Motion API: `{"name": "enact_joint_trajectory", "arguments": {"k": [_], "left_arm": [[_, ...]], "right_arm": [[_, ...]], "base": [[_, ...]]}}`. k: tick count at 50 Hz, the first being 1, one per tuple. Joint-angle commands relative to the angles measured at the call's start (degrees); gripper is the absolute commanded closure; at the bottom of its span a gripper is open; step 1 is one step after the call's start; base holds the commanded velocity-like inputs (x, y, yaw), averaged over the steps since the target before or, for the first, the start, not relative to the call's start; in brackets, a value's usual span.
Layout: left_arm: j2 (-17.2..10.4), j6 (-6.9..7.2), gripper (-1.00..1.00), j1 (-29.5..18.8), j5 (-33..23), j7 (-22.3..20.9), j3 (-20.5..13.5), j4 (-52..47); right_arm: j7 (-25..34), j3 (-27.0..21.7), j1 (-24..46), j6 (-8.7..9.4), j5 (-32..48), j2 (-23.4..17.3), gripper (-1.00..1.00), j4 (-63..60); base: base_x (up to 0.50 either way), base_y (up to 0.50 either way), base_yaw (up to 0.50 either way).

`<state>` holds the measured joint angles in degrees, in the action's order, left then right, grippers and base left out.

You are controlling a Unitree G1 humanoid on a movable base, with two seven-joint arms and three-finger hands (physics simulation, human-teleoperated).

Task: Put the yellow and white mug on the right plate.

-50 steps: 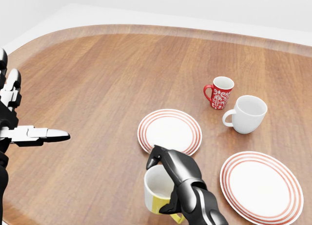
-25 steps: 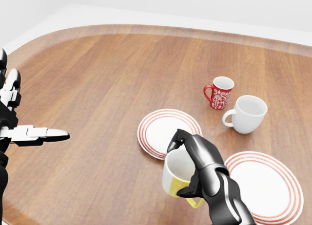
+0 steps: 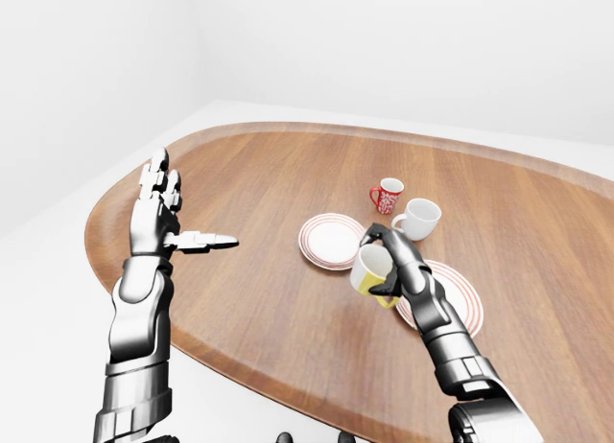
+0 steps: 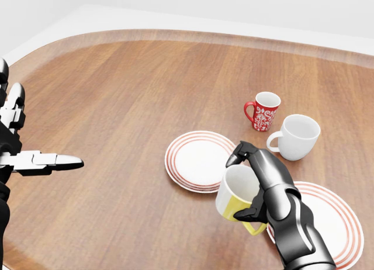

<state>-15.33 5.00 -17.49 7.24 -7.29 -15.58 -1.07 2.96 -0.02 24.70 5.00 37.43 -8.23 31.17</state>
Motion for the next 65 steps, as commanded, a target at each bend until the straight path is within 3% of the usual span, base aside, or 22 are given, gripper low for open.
{"name": "enact_joint_trajectory", "arguments": {"k": [1,10,17,23,27,40,65], "left_arm": [[0.1,0.00,-1.00,0.1,0.0,0.0,0.0,-0.2],[0.1,0.00,-1.00,0.2,-0.1,0.0,0.0,0.0],[0.1,0.00,-1.00,0.1,-0.1,0.0,0.0,0.1],[0.1,0.00,-1.00,0.2,-0.2,0.0,0.1,0.1],[0.2,0.00,-1.00,0.2,-0.3,0.0,0.1,0.1],[0.2,0.00,-1.00,0.2,-0.4,0.0,0.2,0.1],[0.3,0.00,-1.00,0.2,-0.4,0.0,0.3,0.4]], "right_arm": [[-0.5,-1.6,1.3,0.00,1.4,-2.4,1.00,1.9],[-2.9,-2.2,3.4,-1.93,0.6,-4.1,1.00,7.0],[-6.9,-2.5,6.2,-5.81,-0.4,-5.6,1.00,15.7],[-8.5,-2.7,8.2,-7.39,-1.1,-6.9,1.00,20.1],[-11.3,-2.8,10.8,-10.00,-2.1,-7.7,1.00,26.3],[-17.4,-2.4,15.2,-10.00,-3.2,-10.1,1.00,37.3],[-19.9,-2.6,16.0,-10.00,-2.6,-12.1,1.00,42.4]], "base": [[0.00,0.00,0.00],[0.00,0.00,0.00],[0.00,0.00,0.00],[0.00,0.00,0.00],[0.00,0.00,0.00],[0.00,0.00,0.00],[0.00,0.00,0.00]]}}
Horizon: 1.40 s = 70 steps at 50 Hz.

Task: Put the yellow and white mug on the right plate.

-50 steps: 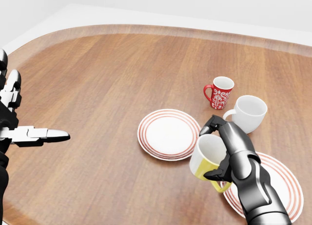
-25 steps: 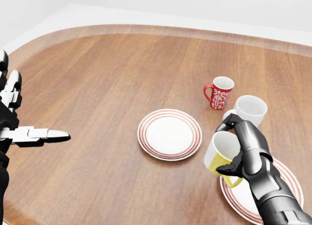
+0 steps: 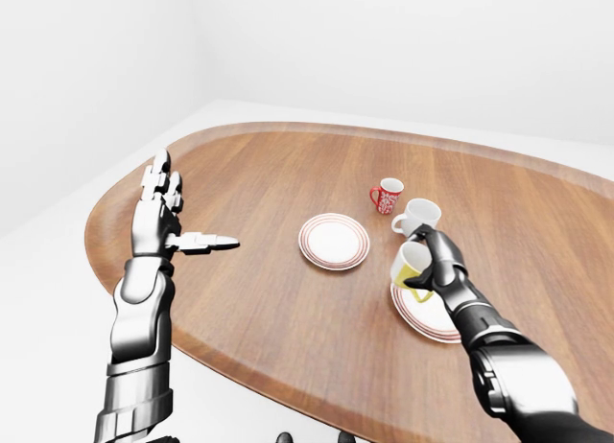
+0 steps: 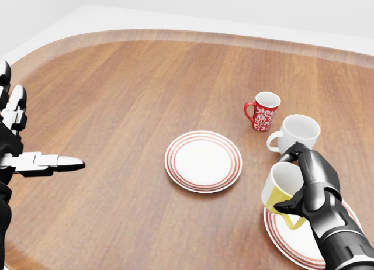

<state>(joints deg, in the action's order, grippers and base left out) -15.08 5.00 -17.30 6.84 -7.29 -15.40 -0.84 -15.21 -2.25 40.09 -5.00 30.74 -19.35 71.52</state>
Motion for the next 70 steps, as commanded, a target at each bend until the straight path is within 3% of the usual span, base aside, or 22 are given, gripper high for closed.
{"name": "enact_joint_trajectory", "arguments": {"k": [1,70], "left_arm": [[0.0,0.00,-1.00,0.0,0.0,0.0,0.1,0.1],[0.3,0.00,-1.00,0.3,-0.3,0.0,0.2,0.1]], "right_arm": [[-1.8,-0.4,0.6,0.00,4.1,-1.0,1.00,2.0],[-6.4,-3.3,-0.8,0.00,3.5,-3.0,1.00,6.0]], "base": [[0.00,0.00,0.00],[0.00,0.00,0.00]]}}
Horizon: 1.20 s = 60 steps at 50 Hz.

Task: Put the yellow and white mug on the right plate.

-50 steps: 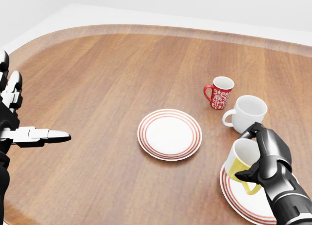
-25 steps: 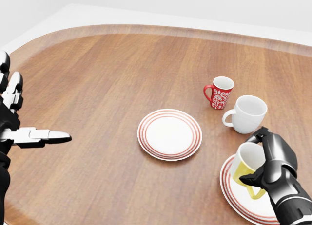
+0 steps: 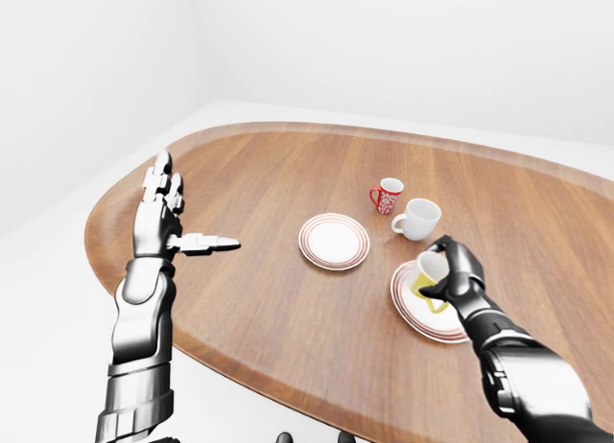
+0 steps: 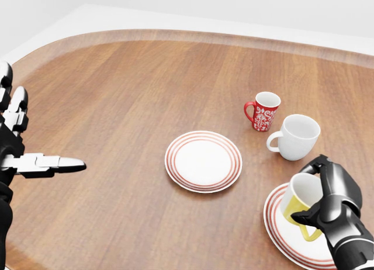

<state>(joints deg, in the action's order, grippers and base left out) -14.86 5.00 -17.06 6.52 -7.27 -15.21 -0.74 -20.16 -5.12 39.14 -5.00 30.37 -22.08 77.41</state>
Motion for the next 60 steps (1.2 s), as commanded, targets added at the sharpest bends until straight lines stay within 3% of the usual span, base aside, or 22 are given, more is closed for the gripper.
{"name": "enact_joint_trajectory", "arguments": {"k": [1,50,51,52,60], "left_arm": [[0.1,0.00,-1.00,0.1,0.0,0.0,0.0,0.1],[0.1,0.00,-1.00,0.2,-0.2,-0.1,0.0,0.0],[0.1,0.00,-1.00,0.1,-0.2,-0.1,0.0,0.3],[0.1,0.00,-1.00,0.1,-0.2,-0.1,0.1,0.5],[0.1,0.00,-1.00,0.0,-0.1,-0.1,0.1,0.7]], "right_arm": [[-1.4,-0.4,0.2,0.00,3.9,-0.3,1.00,0.0],[-4.3,-1.6,0.1,0.00,1.9,-1.3,1.00,0.2],[-3.6,-1.6,0.0,0.00,1.7,-1.2,0.77,0.2],[-3.5,-1.6,0.0,0.00,1.8,-1.1,-1.00,0.2],[-3.4,-1.6,0.0,0.00,1.7,-1.1,-1.00,0.2]], "base": [[0.00,0.00,0.00],[0.00,0.00,0.00],[0.00,0.00,0.00],[0.00,0.00,0.00],[0.00,0.00,0.00]]}}
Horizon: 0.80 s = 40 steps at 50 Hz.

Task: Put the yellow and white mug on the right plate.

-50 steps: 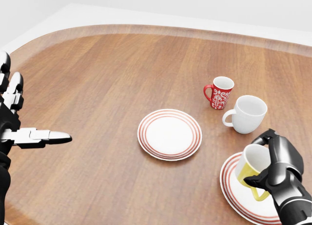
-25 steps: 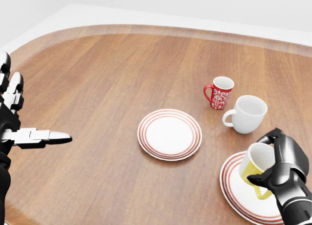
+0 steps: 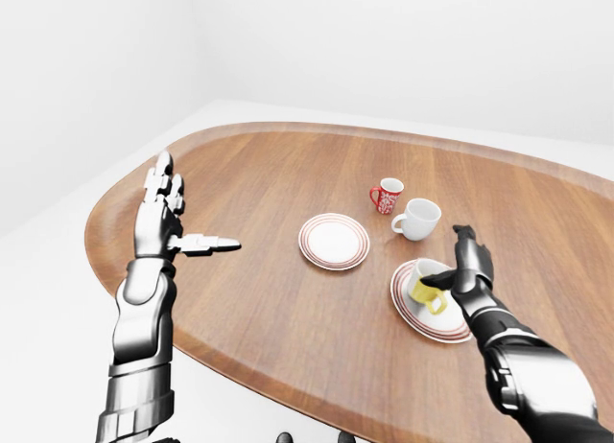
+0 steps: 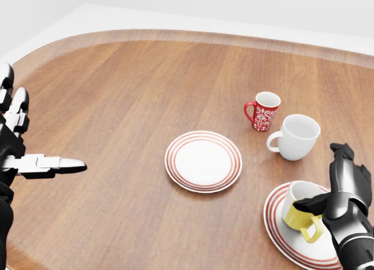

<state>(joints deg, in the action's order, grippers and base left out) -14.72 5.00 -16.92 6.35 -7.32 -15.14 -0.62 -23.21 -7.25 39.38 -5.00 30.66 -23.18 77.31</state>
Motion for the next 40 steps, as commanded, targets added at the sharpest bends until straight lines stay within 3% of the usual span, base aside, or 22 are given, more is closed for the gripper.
{"name": "enact_joint_trajectory", "arguments": {"k": [1,40], "left_arm": [[0.0,0.00,-1.00,-0.1,0.0,0.0,0.0,0.6],[0.2,0.00,-1.00,0.3,0.0,0.0,0.1,-0.7]], "right_arm": [[-0.4,0.6,-0.2,0.00,1.4,0.0,-1.00,0.3],[1.0,0.3,1.5,0.00,-1.5,-0.7,-1.00,-0.8]], "base": [[0.00,0.00,0.00],[0.00,0.00,0.00]]}}
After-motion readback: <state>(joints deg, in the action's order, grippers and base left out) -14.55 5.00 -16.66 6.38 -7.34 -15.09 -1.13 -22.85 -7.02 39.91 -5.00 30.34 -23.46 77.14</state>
